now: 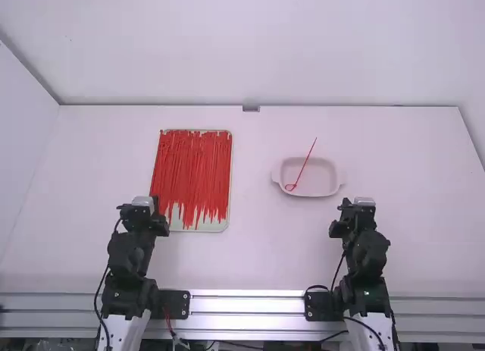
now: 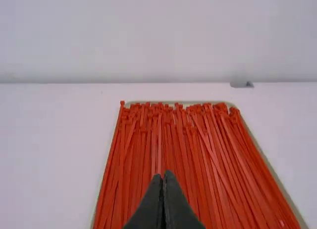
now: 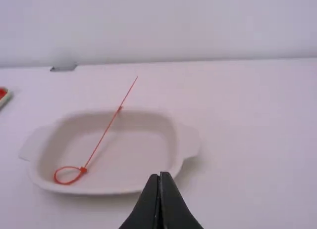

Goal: Fasten the cable tie

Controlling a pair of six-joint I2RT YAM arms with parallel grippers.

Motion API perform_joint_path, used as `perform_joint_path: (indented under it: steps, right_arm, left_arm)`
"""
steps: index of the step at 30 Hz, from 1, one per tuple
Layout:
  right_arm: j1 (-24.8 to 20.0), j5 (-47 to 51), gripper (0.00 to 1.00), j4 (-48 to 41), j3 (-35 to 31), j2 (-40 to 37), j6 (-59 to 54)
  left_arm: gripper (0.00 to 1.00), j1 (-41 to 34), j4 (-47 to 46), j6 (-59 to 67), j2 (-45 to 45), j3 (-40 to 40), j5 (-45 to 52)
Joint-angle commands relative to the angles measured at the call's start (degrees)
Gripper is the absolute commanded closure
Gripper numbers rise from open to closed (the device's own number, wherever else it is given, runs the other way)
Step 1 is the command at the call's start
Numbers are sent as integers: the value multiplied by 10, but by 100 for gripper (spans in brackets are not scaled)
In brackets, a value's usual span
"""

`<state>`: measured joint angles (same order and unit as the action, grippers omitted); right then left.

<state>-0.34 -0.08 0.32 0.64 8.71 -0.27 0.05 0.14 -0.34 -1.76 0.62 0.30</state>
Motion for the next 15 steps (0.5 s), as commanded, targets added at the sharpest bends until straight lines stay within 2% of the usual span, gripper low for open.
perform_joint_path:
  steps: [1,15]
  right_arm:
    - [3,1,100,-3,-6,-19,3]
    - [3,1,100,-3,-6,-87,3]
  left_arm:
    - [100,-1,-1,3,16,-6,-3]
    - [100,-1,-1,3,18,-6,-3]
